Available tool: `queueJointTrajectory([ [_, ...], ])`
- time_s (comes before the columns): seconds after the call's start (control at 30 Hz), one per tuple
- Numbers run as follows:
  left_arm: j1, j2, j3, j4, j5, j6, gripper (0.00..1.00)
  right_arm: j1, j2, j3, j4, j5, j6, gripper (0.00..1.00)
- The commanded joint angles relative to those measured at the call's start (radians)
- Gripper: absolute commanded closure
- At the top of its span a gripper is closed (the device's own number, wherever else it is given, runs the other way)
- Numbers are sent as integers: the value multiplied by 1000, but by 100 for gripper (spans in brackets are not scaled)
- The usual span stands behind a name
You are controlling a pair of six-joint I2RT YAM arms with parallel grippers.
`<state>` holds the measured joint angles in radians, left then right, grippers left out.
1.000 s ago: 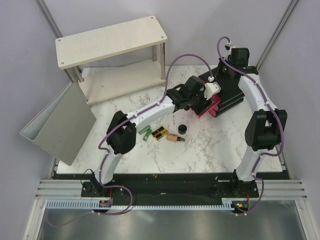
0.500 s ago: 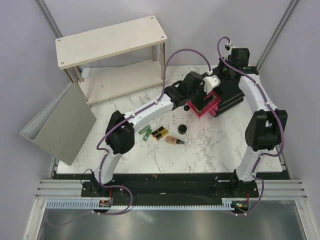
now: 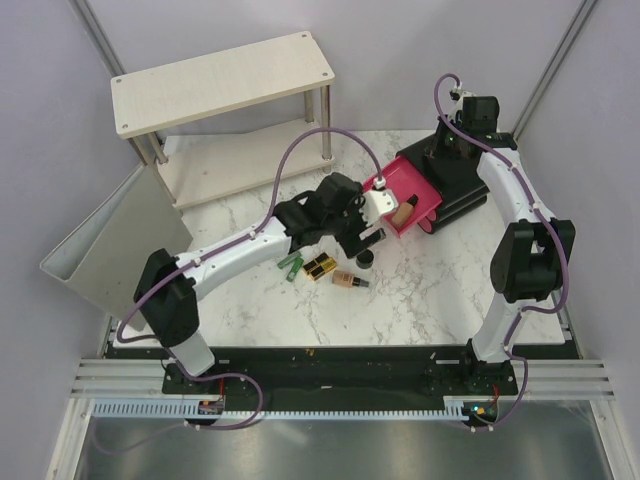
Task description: Organize the makeup
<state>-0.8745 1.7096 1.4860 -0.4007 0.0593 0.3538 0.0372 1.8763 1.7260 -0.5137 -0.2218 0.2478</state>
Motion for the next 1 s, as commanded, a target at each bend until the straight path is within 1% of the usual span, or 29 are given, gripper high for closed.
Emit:
queueJointTrajectory([
  [0.0,2,-94,-162,-53,140,47,7,1,35,-60,-164,15,-25,100],
  [0.07,2,-96,-190,-69,187,31,7,1,41,-60,-163,10,-25,100],
  [0.1,2,-91,-203,-75,233,27,7,1,41,-59,-164,6,-25,100],
  [0.17,0,-55,-199,-98,270,5,7,1,49,-57,-164,6,-24,100],
  [0.2,0,-38,-178,-111,305,-1,9,1,50,-55,-164,4,-22,100],
  [0.3,0,27,-126,-147,353,-27,11,1,52,-52,-163,1,-21,100],
  [0.4,0,82,-93,-171,369,-44,14,1,53,-54,-164,4,-22,100],
  [0.47,0,103,-92,-182,366,-49,16,1,53,-52,-163,2,-22,100],
  [0.6,-1,145,-108,-201,297,-64,18,1,52,-54,-163,2,-22,100],
  [0.77,0,169,-138,-201,254,-70,19,1,61,-52,-164,-1,-22,100],
  [0.97,0,228,-144,-184,208,-81,23,1,61,-49,-163,-7,-21,100],
])
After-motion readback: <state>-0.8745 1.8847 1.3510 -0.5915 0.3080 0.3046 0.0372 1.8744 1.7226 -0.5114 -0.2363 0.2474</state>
